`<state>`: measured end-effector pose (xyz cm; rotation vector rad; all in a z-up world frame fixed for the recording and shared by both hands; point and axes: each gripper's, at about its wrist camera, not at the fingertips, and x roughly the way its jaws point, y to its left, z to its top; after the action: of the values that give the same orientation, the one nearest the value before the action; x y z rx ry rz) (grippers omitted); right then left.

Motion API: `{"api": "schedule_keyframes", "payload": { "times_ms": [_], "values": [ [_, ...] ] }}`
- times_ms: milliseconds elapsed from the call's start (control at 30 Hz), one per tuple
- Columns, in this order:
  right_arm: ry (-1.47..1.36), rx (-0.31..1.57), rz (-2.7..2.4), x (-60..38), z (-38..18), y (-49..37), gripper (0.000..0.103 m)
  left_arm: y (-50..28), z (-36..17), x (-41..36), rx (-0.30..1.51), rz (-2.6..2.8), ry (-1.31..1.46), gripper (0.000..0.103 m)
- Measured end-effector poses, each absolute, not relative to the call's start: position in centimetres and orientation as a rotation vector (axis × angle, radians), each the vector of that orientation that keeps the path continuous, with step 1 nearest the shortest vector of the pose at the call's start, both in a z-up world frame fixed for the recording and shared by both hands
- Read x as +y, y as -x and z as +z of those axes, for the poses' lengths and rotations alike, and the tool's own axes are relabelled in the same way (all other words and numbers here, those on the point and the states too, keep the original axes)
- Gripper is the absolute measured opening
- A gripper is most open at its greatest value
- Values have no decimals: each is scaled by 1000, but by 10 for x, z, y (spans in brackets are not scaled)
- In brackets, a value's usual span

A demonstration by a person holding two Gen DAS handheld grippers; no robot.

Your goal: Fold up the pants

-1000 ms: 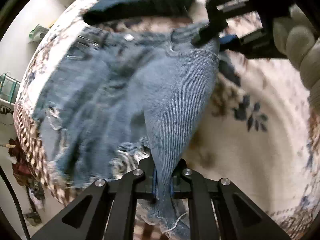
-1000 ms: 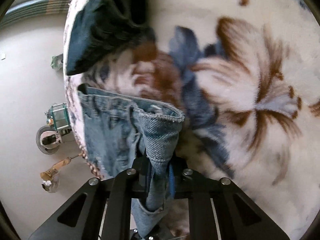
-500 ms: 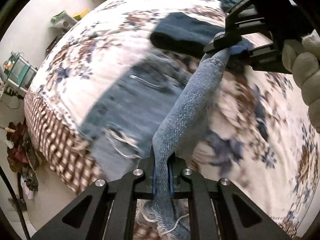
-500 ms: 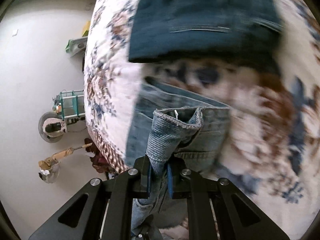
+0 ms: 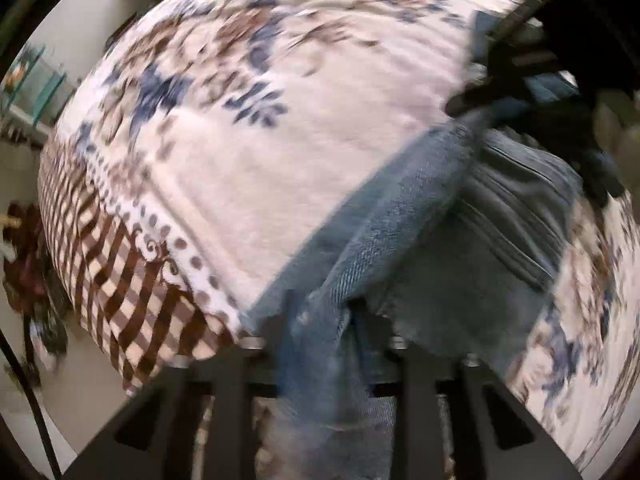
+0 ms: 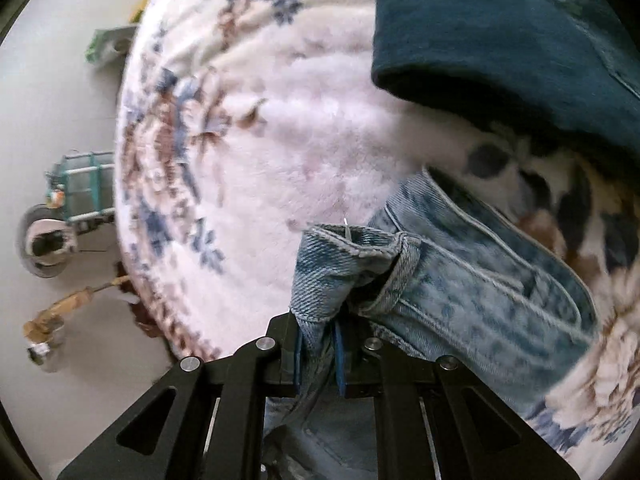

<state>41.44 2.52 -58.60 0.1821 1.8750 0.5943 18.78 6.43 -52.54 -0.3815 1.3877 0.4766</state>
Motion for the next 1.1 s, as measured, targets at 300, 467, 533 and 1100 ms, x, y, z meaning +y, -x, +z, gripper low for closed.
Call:
{"api": "schedule_keyframes", "payload": {
  "times_ms": [300,467,533,1100],
  "values": [
    [-226,1841,714,27,-551,-412,87,-166,-505,92,1282,525,529,98],
    [-88,1769,679,-16,-518,-404,87,-125,-475,103,1174,590,756,99],
    [-17,1752,634,-39,-514,-396,87,-108,-473,104,1132,592,875,99],
    [-208,1824,638,-139,-603,-365,87,-24,-557,-10,995,553,1706,99]
  ]
}}
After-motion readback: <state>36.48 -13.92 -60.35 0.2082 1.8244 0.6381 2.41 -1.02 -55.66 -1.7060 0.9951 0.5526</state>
